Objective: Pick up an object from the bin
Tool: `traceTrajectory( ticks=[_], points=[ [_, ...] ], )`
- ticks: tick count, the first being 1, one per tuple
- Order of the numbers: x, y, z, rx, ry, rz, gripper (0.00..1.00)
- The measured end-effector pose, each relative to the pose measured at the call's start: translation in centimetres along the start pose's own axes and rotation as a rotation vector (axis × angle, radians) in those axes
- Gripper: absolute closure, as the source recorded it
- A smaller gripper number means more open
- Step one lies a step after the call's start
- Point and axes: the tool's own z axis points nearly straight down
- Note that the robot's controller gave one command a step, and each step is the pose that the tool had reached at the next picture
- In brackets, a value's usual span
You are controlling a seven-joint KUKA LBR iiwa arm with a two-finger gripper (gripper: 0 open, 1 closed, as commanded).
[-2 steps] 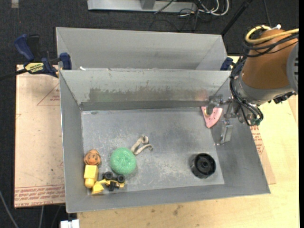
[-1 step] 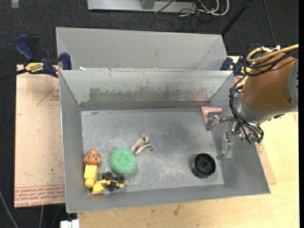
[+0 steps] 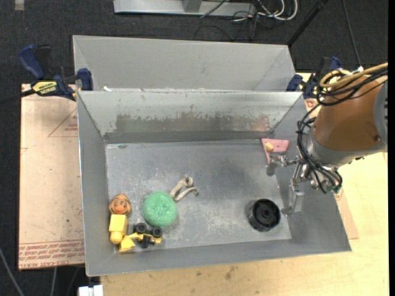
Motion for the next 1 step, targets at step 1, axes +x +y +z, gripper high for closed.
traceTrajectory(
  ticks=[1],
  points=[
    [-3.02, -0.33, 3.08, -0.001, -0.002, -0.047, 0.00]
  ],
)
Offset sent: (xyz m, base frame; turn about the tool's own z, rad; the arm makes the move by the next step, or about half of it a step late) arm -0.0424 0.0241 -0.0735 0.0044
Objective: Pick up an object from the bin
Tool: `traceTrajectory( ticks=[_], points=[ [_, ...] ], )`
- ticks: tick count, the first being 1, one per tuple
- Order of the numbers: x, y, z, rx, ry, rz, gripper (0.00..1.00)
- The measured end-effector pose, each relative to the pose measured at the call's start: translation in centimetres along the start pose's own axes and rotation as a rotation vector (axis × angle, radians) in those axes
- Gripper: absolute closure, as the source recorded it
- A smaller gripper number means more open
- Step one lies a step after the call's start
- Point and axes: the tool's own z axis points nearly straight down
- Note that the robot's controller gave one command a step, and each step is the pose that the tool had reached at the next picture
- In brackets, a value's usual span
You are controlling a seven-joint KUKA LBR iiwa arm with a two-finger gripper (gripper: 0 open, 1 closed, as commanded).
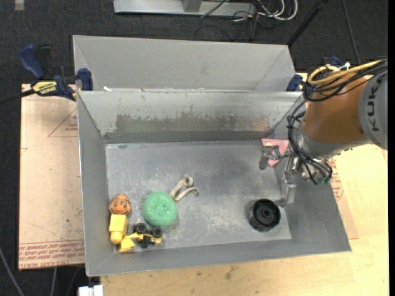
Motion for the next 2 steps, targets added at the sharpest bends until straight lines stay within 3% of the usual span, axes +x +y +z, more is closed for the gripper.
traceTrajectory(
  ticks=[1, 2],
  points=[
    [3.1, 1.6, 2.4, 0.000, -0.001, -0.033, 0.00],
    [4.6, 0.5, 3.5, -0.003, 0.007, -0.008, 0.00]
  ],
)
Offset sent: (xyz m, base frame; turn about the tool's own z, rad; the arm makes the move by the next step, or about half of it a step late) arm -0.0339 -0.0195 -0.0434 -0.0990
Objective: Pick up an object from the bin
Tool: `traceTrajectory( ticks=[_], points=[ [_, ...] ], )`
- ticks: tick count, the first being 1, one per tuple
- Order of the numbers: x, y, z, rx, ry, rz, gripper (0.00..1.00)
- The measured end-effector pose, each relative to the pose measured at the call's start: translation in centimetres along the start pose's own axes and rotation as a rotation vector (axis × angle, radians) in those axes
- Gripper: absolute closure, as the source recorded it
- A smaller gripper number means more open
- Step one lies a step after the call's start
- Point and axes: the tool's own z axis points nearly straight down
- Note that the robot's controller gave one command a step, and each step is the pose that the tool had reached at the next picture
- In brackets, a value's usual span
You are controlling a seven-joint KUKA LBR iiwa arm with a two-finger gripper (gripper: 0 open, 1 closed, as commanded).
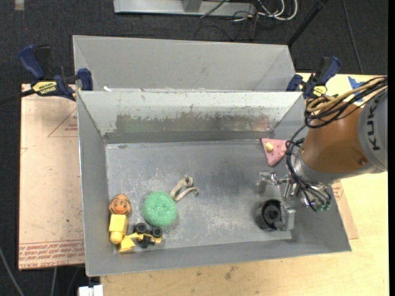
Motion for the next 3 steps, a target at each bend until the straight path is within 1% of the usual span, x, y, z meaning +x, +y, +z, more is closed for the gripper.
traceTrajectory(
  ticks=[1, 2, 3],
  points=[
    [2.5, 3.9, 0.2, 0.004, -0.007, -0.025, 1.00],
    [2.5, 3.9, 0.2, 0.004, -0.008, -0.025, 1.00],
    [2.4, 4.3, -3.6, 0.001, 0.000, -0.042, 1.00]
  ],
)
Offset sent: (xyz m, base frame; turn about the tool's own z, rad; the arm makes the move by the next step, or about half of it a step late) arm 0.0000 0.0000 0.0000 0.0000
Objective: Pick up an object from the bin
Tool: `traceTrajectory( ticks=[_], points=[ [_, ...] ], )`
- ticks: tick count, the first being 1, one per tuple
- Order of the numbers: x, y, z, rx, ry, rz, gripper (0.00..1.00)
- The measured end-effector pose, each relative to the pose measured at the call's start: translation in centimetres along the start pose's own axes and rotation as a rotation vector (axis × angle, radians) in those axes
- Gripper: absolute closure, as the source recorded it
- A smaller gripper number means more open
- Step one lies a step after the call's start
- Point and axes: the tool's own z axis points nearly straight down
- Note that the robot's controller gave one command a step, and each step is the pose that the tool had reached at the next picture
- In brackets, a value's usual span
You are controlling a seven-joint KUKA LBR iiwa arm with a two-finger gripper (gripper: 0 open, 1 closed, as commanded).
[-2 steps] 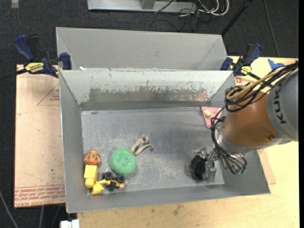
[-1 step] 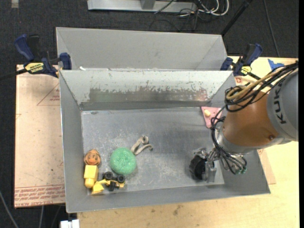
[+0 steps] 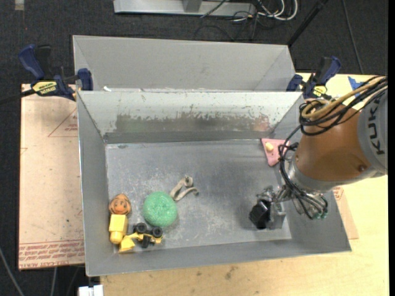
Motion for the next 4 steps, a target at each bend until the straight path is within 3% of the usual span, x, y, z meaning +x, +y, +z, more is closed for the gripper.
traceTrajectory(
  ticks=[1, 2, 3, 4],
  points=[
    [-0.3, -4.1, -2.9, 0.003, -0.008, 0.005, 1.00],
    [-4.4, -4.3, 2.8, 0.006, -0.012, -0.008, 1.00],
    [-3.5, -4.1, 1.6, 0.005, -0.011, -0.008, 1.00],
    [-3.8, -6.0, 3.6, 0.001, -0.006, 0.011, 1.00]
  ],
)
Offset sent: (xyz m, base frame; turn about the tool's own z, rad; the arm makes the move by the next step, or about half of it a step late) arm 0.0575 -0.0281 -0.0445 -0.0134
